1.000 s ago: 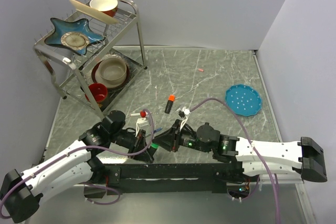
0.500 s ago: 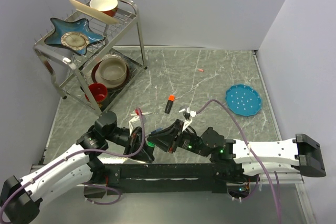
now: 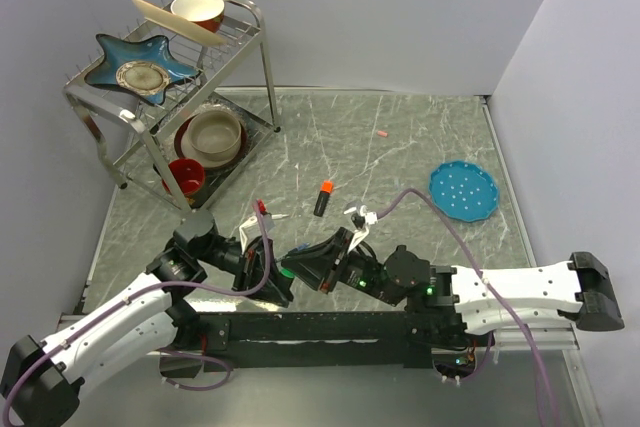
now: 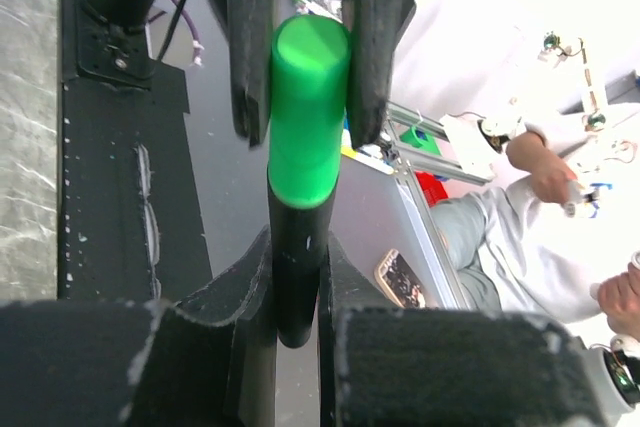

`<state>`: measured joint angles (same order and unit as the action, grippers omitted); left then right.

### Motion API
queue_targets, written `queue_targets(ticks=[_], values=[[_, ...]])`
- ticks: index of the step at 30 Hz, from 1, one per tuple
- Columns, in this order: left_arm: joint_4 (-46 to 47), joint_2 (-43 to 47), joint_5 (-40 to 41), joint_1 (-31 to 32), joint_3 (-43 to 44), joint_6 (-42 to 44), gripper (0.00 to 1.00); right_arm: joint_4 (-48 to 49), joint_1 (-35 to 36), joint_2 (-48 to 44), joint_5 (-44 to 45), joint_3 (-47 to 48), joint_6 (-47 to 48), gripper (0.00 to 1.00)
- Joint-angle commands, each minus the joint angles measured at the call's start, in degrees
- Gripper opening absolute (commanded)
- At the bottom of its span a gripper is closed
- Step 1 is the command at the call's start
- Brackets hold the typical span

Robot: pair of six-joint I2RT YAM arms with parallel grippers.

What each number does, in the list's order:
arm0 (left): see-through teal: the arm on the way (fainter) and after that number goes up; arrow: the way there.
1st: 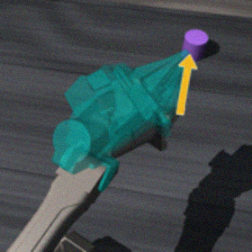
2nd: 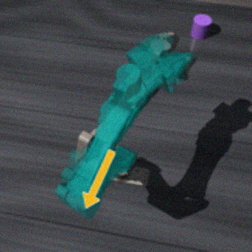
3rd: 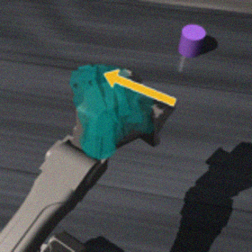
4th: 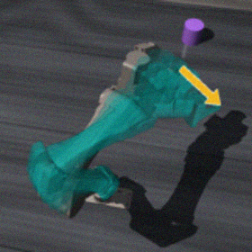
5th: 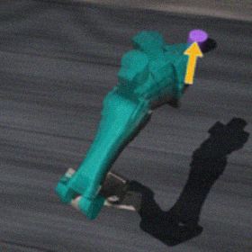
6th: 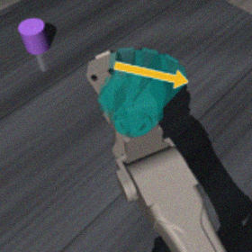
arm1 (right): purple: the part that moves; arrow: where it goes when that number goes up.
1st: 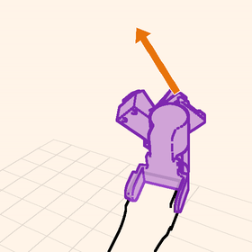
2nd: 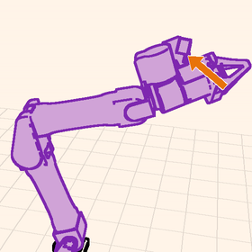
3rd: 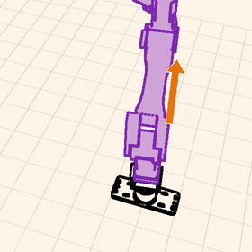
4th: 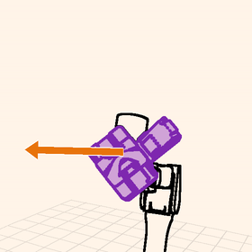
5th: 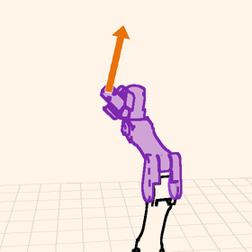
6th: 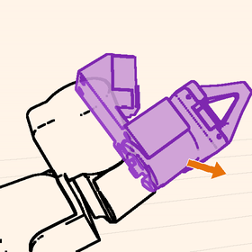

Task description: Insert the pens into the pen caps

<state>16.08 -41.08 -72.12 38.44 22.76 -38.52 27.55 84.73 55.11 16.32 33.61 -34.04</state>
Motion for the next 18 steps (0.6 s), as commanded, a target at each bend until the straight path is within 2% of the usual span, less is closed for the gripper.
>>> queue_targets(ticks=[1, 3, 4, 7, 8, 11, 13, 16, 18], values=[[7.5, -0.3, 28.3, -5.2, 6.9, -0.5, 0.01, -25.1, 9.0, -1.8, -15.6, 0.8, -7.6, 0.0], [1.7, 0.6, 30.1, -4.9, 7.7, 1.7, 0.01, -27.1, 8.6, -5.6, -10.8, 2.1, -8.2, 0.06], [0.1, 0.8, 30.6, -4.9, 7.9, 2.2, 0.01, -29.2, 8.6, -6.9, -4.5, 3.7, -9.0, 0.11], [-5.8, 1.4, 34.8, -4.9, 9.0, 3.7, 0.01, -33.1, 8.3, -11.6, 3.8, 6.1, -9.7, 0.32], [-7.1, 1.3, 38.1, -4.9, 9.5, 3.9, 0.01, -34.1, 8.3, -13.8, 9.2, 6.5, -9.9, 0.41], [-12.1, 0.2, 44.3, -4.9, 10.5, 4.3, 0.01, -38.3, 8.3, -17.9, 16.2, 6.8, -11.0, 0.52], [-13.3, -1.1, 49.7, -4.9, 11.0, 4.4, 0.01, -40.8, 8.2, -19.7, 18.0, 6.6, -11.2, 0.56], [-13.4, -6.4, 54.0, -4.9, 12.6, 4.4, 0.01, -44.8, 8.2, -23.5, 20.2, 6.5, -12.0, 0.68], [-13.5, -12.0, 57.9, -4.4, 14.8, 4.1, 0.01, -47.7, 8.2, -25.2, 22.3, 5.7, -13.8, 0.72]])
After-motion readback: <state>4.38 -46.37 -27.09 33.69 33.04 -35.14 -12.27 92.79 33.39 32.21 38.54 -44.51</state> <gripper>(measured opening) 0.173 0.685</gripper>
